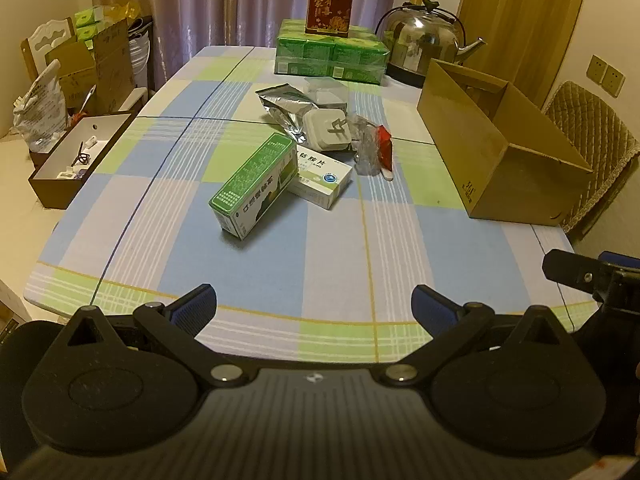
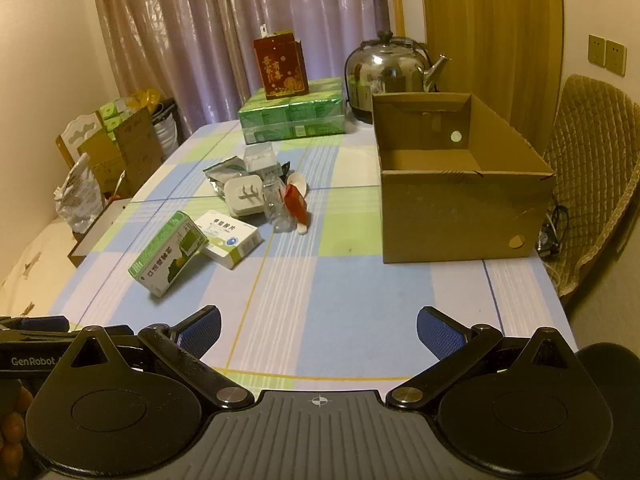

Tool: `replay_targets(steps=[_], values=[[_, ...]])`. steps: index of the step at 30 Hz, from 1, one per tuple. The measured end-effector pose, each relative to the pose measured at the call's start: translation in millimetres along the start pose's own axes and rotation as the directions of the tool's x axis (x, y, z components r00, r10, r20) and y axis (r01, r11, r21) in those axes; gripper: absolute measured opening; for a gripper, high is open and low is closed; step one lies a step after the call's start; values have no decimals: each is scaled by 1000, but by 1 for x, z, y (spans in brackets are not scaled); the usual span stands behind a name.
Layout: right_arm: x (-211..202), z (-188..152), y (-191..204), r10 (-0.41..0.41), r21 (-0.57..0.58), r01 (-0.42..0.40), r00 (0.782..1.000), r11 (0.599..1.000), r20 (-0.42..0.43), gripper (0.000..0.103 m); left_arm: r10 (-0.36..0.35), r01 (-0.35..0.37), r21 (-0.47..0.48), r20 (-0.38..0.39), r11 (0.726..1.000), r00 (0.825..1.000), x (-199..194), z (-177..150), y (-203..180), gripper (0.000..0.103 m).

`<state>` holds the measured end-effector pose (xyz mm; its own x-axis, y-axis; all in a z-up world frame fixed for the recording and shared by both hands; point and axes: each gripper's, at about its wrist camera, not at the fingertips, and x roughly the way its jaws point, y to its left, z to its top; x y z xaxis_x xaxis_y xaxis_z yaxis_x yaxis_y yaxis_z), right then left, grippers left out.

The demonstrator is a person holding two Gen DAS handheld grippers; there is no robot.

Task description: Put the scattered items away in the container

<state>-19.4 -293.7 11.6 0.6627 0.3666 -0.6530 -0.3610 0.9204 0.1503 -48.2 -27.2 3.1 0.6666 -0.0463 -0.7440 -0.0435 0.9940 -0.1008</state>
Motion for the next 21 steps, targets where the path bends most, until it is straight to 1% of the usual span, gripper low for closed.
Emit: replay_targets(steps=[21], values=[[7, -4, -1, 2, -4, -2, 1000, 1000, -23, 101, -5, 5, -6, -14, 1000, 1000, 5, -2, 4, 102]])
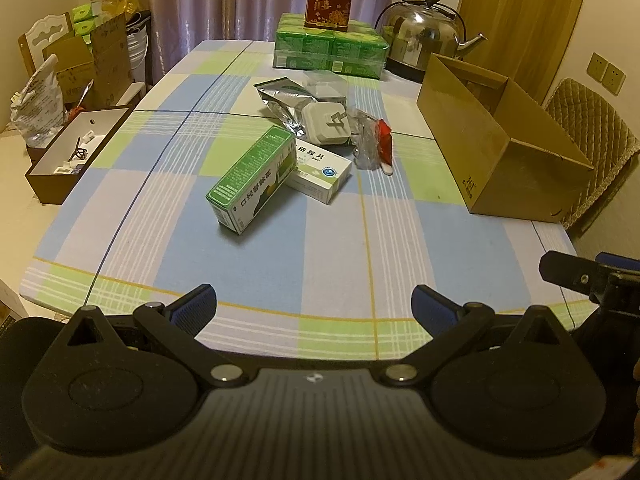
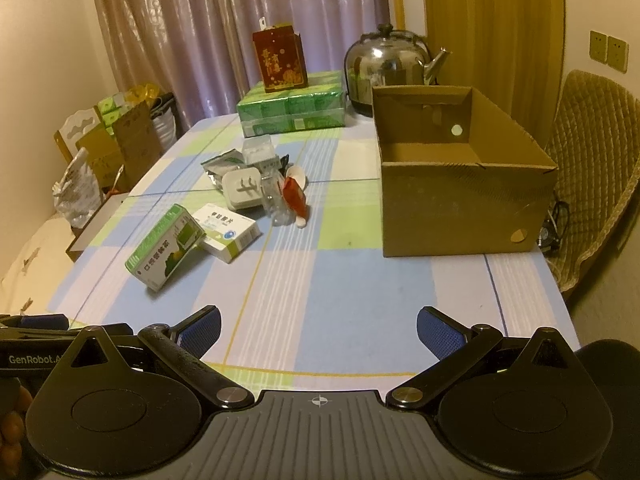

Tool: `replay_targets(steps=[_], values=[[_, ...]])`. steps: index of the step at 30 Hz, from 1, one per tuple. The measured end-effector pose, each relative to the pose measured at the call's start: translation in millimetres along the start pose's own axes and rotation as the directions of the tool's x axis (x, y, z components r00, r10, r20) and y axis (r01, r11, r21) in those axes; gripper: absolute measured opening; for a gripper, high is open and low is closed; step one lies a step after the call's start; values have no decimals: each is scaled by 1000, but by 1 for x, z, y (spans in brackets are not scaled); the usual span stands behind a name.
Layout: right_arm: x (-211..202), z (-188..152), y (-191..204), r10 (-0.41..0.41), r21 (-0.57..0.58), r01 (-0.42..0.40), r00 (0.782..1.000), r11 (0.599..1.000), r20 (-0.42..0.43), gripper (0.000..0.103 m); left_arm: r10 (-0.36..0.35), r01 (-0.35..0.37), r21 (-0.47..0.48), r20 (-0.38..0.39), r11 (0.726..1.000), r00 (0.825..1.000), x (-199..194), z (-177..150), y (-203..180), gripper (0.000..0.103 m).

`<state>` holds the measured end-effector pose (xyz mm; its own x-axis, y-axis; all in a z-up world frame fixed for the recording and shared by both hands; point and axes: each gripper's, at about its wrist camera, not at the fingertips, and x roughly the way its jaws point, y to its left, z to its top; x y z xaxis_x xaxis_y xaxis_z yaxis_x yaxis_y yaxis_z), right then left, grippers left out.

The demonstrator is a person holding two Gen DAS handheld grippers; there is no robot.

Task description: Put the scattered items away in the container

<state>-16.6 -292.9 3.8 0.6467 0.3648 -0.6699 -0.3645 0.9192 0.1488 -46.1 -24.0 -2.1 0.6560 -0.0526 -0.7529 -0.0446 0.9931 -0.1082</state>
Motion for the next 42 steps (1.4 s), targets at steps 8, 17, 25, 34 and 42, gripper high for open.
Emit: replay_targets(steps=[8, 17, 25, 34, 42], values=[[5, 0, 0, 1, -5, -1, 1000, 1000, -16, 101, 3, -3, -3, -7, 1000, 1000, 5, 1, 0, 102], [15, 2, 4, 15, -29, -16, 999, 999, -42, 101, 0, 0, -8, -19, 1000, 1000, 11, 5, 3, 102], [26, 11, 10, 27, -71, -30, 999, 997, -37, 101, 7, -7, 6, -14, 1000, 1000, 14, 15, 6, 102], [53, 31, 22, 66, -155, -71, 997, 985, -33, 101, -1, 1, 97, -6, 995, 1000, 27, 41, 20, 102], [89, 43, 40, 128, -263, -134, 991, 955, -42, 101, 5, 2, 285, -26, 959, 1000, 62, 69, 40, 102]])
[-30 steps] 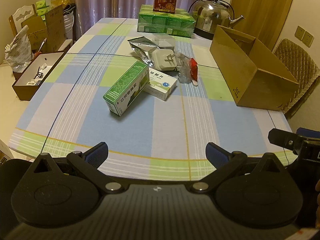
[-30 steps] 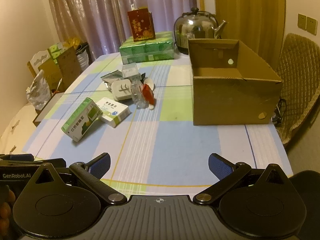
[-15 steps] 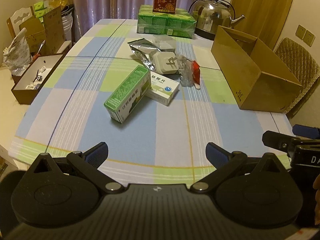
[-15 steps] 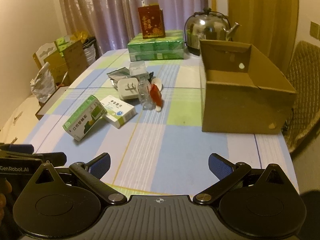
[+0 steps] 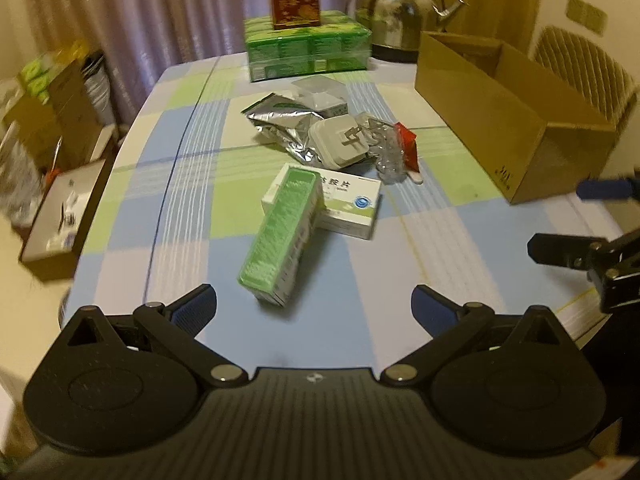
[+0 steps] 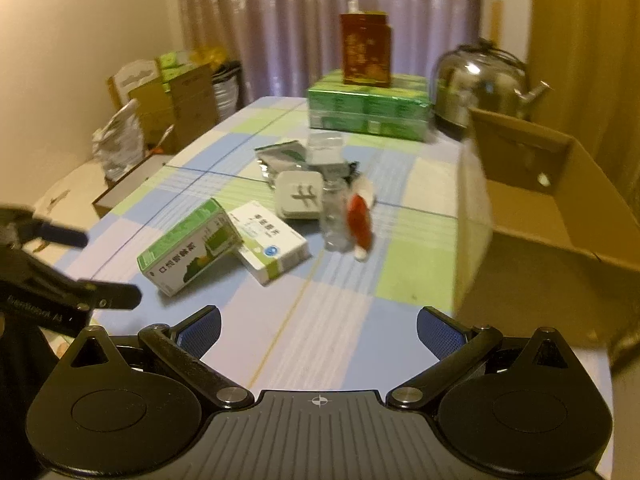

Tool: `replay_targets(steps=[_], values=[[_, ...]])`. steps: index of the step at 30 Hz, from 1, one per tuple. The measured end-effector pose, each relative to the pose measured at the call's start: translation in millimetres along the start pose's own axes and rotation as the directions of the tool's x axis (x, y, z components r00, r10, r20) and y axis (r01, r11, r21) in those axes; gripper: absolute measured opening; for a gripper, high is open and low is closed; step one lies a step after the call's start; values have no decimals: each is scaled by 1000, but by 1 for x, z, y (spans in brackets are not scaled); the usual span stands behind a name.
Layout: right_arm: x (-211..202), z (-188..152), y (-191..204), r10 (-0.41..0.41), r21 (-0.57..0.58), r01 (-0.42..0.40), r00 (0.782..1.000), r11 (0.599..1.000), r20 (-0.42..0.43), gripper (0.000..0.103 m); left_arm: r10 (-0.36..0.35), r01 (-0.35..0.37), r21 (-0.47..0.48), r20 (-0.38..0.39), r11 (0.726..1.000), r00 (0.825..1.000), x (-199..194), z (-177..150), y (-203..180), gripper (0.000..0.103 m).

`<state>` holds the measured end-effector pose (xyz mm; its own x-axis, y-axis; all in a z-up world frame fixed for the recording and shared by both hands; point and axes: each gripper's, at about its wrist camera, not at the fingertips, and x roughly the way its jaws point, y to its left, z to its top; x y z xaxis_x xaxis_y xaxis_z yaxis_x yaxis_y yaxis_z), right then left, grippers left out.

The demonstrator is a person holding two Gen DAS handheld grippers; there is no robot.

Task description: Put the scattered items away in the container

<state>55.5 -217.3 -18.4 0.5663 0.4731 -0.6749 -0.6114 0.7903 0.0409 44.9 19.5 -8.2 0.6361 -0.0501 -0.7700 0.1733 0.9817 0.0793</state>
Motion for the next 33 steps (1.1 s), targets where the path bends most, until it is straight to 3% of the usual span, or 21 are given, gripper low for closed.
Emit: replay_targets(steps=[4, 6, 15, 18, 19, 22, 26, 33], values=[[28, 5, 2, 3, -40, -4, 1000, 999, -18, 101, -37, 38, 118, -10, 992, 999, 21, 11, 13, 100], [41, 6, 3, 16, -53, -17, 999, 998, -31, 101, -63, 66, 151, -22, 986, 998, 32, 15, 19, 95], [89, 23, 9, 98, -176, -106, 994, 979, -55, 101, -135, 154, 207, -105, 966, 985, 83, 30, 33, 71], [106, 31, 14, 126, -227, -136, 990, 964, -58, 101, -158, 182, 199, -128, 963, 979, 94, 32, 36, 41], [112, 33, 15, 134, -244, -145, 989, 959, -64, 101, -161, 184, 189, -132, 965, 978, 96, 32, 38, 27], [130, 41, 20, 164, -283, -181, 983, 942, -82, 100, -174, 193, 160, -126, 968, 977, 97, 33, 45, 25], [155, 47, 28, 180, -328, -206, 978, 922, -107, 91, -176, 192, 134, -120, 972, 977, 93, 34, 56, 25], [195, 53, 35, 127, -371, -175, 980, 912, -151, 86, -177, 186, 84, -106, 979, 979, 90, 34, 73, 25]])
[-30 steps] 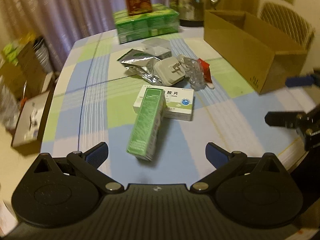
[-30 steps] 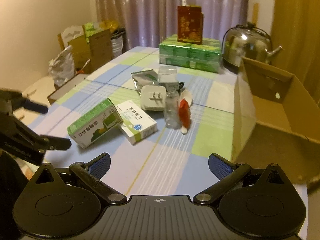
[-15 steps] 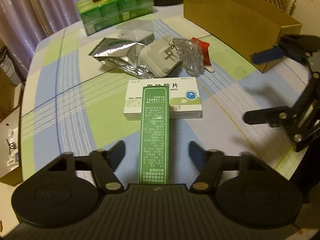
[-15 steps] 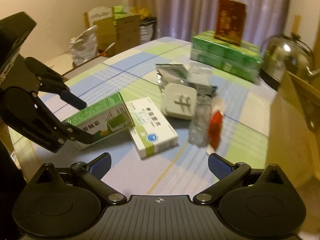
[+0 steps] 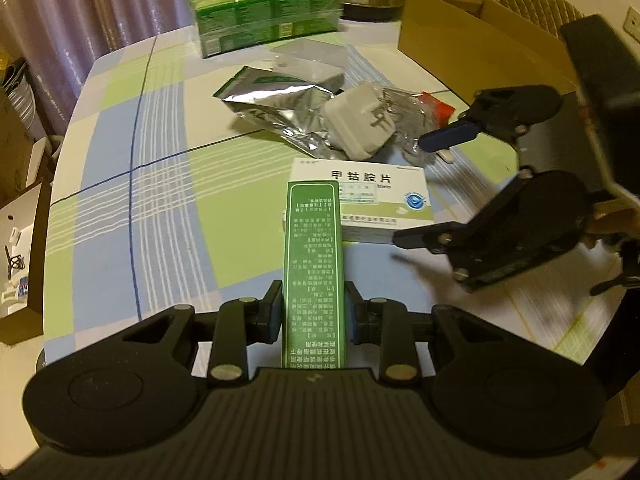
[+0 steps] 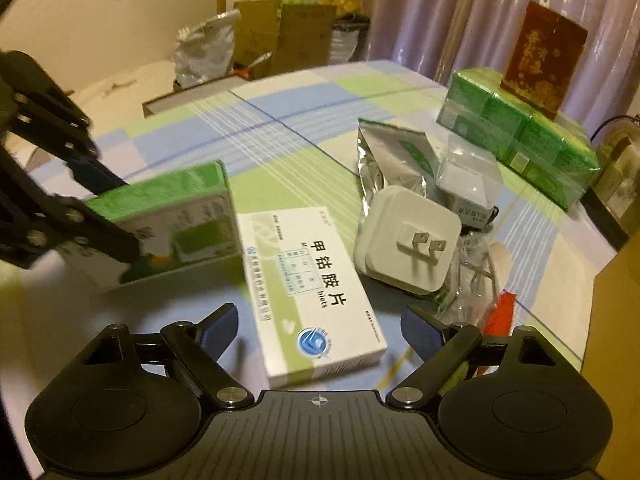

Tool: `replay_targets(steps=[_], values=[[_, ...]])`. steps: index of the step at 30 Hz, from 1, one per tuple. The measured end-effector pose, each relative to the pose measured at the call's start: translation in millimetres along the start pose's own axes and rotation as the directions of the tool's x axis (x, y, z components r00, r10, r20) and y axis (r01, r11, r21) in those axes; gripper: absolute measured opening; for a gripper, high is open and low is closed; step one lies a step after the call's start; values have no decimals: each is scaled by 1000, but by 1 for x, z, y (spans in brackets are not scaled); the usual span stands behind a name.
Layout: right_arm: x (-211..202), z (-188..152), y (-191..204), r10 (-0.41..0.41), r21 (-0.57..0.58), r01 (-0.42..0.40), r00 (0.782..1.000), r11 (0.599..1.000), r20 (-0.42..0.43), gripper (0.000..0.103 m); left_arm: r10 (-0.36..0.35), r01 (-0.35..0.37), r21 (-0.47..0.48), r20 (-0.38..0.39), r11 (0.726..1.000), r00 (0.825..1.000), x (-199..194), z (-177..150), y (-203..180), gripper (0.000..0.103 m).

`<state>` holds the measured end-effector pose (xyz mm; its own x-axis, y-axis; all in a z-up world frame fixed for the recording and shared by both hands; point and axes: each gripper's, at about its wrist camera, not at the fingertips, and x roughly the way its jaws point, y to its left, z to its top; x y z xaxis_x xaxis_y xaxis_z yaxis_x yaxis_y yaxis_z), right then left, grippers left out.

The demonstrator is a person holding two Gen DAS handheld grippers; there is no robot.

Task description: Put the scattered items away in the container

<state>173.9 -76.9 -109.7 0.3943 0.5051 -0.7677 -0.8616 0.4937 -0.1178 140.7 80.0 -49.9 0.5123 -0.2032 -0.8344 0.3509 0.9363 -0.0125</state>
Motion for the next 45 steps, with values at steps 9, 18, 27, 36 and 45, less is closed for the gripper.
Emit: replay_targets(steps=[9, 18, 27, 36, 45], values=[[1, -6, -1, 9, 58, -7, 999, 998, -32, 71, 16, -16, -32, 1, 999, 1000, 2, -1, -2, 25], [-78, -75, 5, -79, 270, 112, 988, 956, -131, 71, -19, 20, 16, -4, 1000, 1000, 6, 3, -44, 25], [-106, -100, 1, -150, 323, 180, 982, 929, -117, 90, -1, 5, 64, -50, 998, 999, 28, 1, -84, 26], [-79, -91, -9, -96, 327, 127, 989, 937, -110, 90, 18, -11, 82, -89, 997, 996, 41, 8, -86, 27], [-93, -98, -13, -109, 354, 136, 990, 925, -95, 69, 23, -18, 59, -82, 998, 996, 37, 5, -87, 25]])
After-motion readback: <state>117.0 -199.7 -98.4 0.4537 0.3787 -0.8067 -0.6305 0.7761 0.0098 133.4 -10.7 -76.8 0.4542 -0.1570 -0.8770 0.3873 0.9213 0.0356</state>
